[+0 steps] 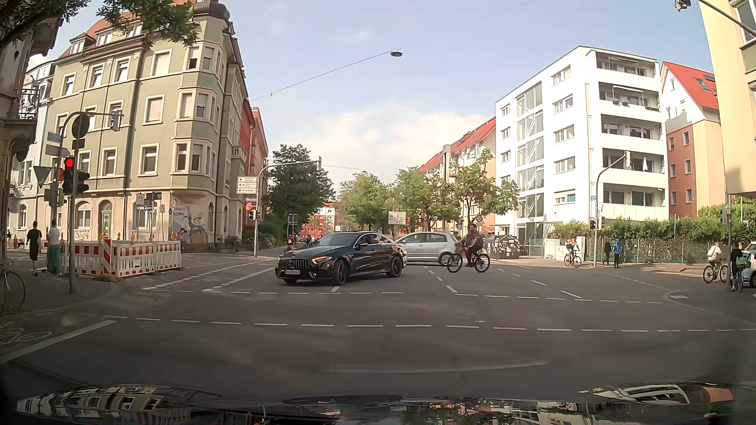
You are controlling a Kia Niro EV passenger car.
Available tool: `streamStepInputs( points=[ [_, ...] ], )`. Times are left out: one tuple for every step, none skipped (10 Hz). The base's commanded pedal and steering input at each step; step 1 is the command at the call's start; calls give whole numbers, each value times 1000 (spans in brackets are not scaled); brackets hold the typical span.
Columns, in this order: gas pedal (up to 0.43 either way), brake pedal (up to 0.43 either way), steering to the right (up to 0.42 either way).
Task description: Follow the waypoints while adhering to traffic rules and regulations
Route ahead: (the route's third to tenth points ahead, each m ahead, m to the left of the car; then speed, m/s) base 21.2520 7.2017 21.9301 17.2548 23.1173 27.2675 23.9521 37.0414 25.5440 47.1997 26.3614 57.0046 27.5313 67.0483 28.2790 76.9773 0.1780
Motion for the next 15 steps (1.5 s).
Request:
streamStepInputs(
  points=[
    [0,183,1],
    [0,189,3],
    [0,195,7],
    [0,207,12],
    [0,220,13],
    [0,226,13],
    [0,238,13],
    [0,238,12],
    [0,244,9],
    [0,244,2],
    [0,244,0],
    [0,244,0],
    [0,244,1],
    [0,250,2],
    [0,244,2]
  ],
)
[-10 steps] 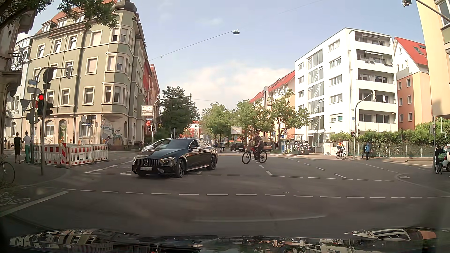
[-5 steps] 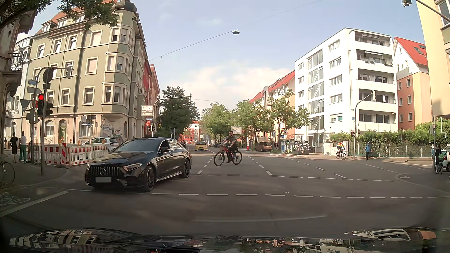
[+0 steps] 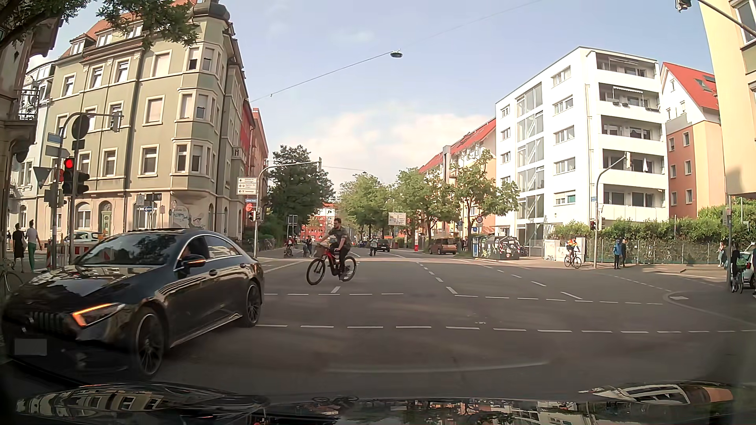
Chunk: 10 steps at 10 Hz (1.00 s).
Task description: Follow the waypoints while adhering to traffic rules and regulations
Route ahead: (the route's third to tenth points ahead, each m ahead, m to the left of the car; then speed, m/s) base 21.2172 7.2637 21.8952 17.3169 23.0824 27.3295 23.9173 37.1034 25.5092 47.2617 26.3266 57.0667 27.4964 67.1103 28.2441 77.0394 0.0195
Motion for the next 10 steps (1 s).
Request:
streamStepInputs(
  points=[
    [0,250,2],
    [0,250,2],
    [0,250,2],
    [0,250,2],
    [0,250,2],
    [0,250,2],
    [0,250,2],
    [0,244,2],
    [0,250,2],
    [0,250,2]
  ],
)
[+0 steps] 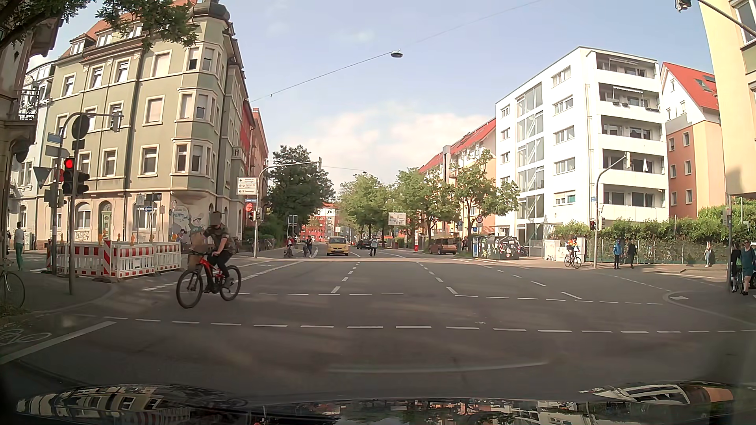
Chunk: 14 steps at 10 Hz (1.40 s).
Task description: Follow the waypoints while adhering to traffic rules and regulations
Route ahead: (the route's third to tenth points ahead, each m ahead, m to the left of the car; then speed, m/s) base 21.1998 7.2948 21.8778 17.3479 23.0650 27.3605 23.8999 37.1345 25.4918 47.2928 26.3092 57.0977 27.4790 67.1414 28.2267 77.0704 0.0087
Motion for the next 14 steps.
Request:
streamStepInputs(
  points=[
    [0,244,2],
    [0,250,2],
    [0,250,2],
    [0,250,2],
    [0,250,3],
    [0,250,3],
    [0,250,3],
    [0,250,3],
    [0,250,3],
    [0,250,3],
    [0,250,4],
    [0,250,4],
    [0,250,4],
    [0,250,4]
  ],
)
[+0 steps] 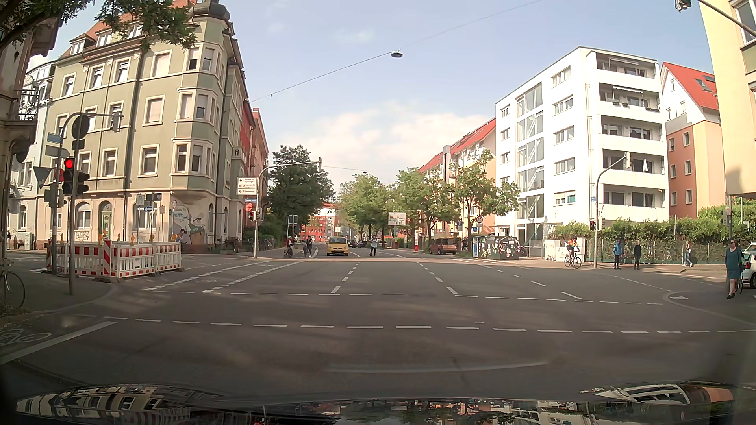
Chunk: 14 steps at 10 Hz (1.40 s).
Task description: Follow the waypoints while adhering to traffic rules and regulations
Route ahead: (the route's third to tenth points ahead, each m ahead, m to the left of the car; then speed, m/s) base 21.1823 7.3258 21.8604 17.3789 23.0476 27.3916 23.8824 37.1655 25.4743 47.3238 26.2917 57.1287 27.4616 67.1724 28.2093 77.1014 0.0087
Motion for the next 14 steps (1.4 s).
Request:
streamStepInputs(
  points=[
    [0,250,5],
    [0,250,5],
    [0,250,5],
    [0,250,5],
    [0,250,5],
    [0,250,5],
    [0,250,6],
    [0,250,7],
    [0,250,8],
    [0,250,8],
    [0,250,8],
    [0,250,8],
    [0,250,8],
    [0,250,8]
  ],
)
